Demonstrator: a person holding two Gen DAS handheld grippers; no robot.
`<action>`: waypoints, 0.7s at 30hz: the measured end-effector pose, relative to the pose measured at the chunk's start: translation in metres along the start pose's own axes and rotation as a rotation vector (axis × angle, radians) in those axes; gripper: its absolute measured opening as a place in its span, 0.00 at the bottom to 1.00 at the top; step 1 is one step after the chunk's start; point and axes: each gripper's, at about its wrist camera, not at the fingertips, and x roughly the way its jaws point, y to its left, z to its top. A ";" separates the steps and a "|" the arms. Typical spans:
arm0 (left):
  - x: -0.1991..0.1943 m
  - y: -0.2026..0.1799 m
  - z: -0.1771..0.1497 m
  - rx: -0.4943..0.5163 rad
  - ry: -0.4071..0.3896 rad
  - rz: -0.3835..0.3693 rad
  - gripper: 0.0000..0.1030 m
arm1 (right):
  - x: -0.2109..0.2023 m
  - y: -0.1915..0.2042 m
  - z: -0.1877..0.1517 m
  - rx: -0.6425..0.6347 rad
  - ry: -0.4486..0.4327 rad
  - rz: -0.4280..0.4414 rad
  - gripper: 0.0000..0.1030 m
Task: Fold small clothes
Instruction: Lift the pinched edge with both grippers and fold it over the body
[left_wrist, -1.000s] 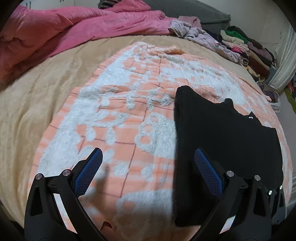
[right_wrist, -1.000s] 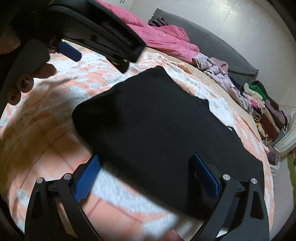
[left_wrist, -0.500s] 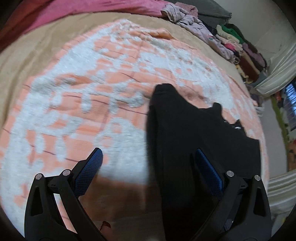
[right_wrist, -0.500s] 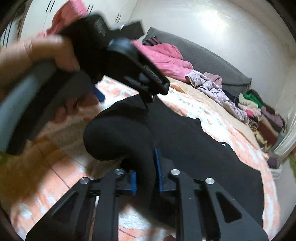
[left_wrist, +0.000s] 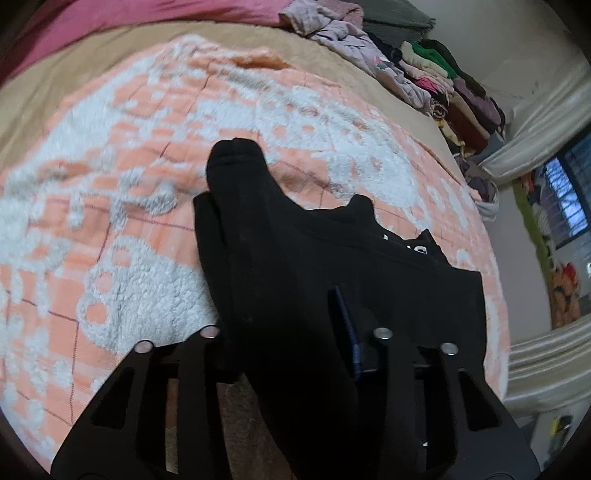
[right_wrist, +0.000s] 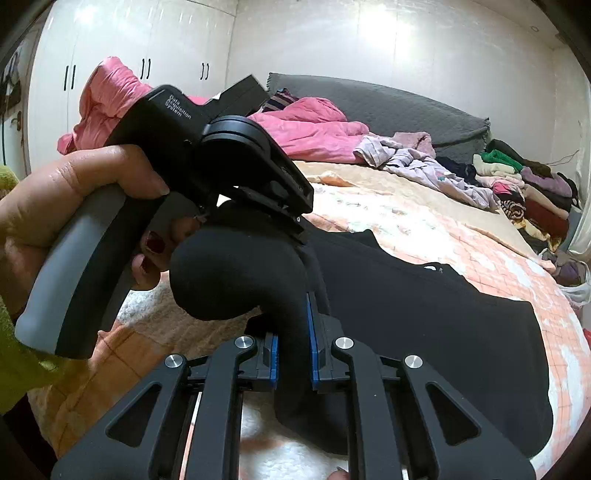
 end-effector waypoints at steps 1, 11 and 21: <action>-0.001 -0.003 0.000 0.009 -0.006 0.008 0.23 | -0.001 0.000 -0.001 0.002 -0.001 0.001 0.10; -0.010 -0.015 -0.002 0.052 -0.034 0.045 0.17 | -0.005 0.000 -0.007 0.047 0.009 0.024 0.10; -0.020 -0.027 -0.004 0.080 -0.058 0.035 0.16 | -0.016 -0.003 -0.005 0.061 0.006 0.006 0.10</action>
